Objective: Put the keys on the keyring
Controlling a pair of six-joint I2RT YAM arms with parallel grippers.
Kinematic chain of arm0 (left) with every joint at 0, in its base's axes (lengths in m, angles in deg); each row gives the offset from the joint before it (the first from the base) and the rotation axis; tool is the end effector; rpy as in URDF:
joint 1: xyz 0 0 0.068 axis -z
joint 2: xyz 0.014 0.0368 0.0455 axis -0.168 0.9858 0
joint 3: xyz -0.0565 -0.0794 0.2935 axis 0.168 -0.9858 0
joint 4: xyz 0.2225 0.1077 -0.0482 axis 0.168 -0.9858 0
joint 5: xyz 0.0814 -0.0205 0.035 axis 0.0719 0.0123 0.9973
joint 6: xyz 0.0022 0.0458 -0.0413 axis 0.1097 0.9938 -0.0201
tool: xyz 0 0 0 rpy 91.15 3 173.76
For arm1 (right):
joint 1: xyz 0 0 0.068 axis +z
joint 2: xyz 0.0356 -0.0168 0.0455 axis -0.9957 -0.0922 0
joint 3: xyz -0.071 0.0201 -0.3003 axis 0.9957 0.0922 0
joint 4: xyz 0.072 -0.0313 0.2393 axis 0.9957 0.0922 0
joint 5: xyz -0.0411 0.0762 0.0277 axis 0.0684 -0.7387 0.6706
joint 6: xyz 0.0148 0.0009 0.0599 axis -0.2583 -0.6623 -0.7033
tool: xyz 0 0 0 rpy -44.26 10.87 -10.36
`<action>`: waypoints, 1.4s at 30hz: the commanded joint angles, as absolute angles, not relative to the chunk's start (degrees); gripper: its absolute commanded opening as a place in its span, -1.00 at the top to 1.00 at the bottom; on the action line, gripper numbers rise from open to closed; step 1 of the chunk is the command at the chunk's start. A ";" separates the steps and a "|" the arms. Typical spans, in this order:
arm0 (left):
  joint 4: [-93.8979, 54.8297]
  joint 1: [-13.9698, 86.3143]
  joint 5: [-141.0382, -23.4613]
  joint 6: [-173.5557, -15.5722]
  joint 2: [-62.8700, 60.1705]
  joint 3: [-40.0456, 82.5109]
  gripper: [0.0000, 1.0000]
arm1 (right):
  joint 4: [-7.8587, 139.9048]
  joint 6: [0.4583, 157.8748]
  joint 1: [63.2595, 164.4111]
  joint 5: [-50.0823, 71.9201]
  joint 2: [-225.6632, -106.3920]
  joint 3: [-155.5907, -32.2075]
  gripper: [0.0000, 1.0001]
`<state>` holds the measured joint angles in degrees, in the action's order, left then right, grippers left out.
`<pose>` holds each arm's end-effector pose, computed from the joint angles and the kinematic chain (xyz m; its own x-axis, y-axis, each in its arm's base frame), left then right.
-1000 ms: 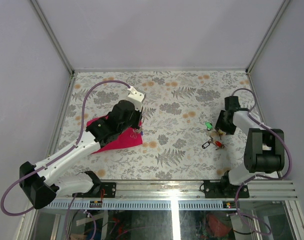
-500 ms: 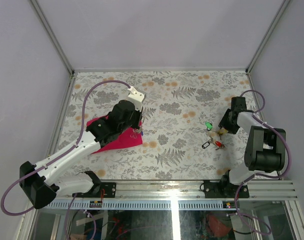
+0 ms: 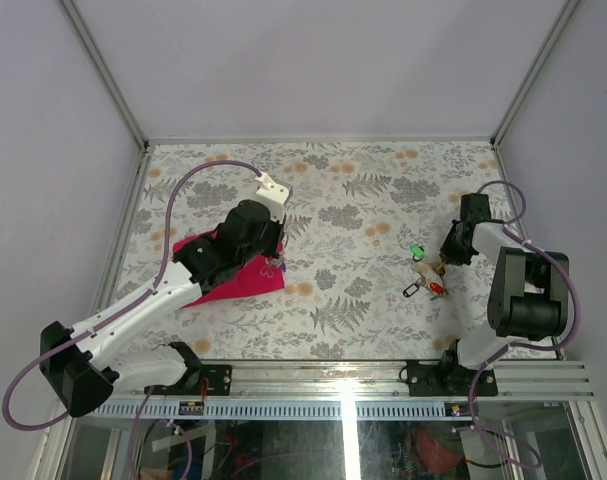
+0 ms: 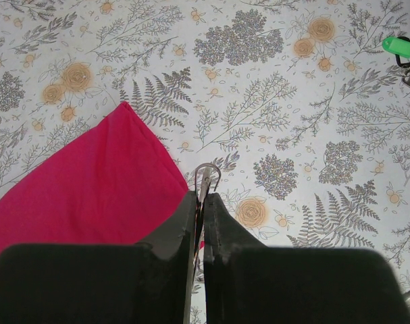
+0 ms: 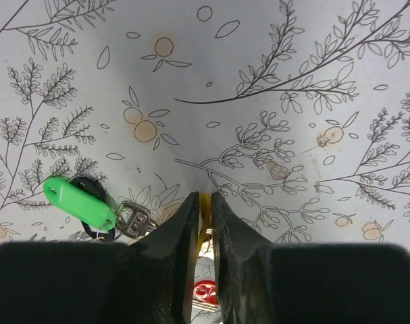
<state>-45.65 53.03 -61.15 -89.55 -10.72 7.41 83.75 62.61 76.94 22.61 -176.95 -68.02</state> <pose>0.1815 -0.1571 0.3544 -0.4404 0.2624 -0.8586 0.4847 0.8745 0.0186 0.3006 -0.0444 0.1965 -0.7251 0.4983 -0.4754 0.4977 0.8562 0.1384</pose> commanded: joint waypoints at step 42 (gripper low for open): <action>-40.45 51.25 -52.81 -89.31 -15.42 4.91 1.00 | 84.61 65.41 121.85 12.27 -173.42 -71.07 1.00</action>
<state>-44.27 51.87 -54.20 -89.57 -15.39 4.55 85.68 64.11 122.44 7.90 -168.98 -69.42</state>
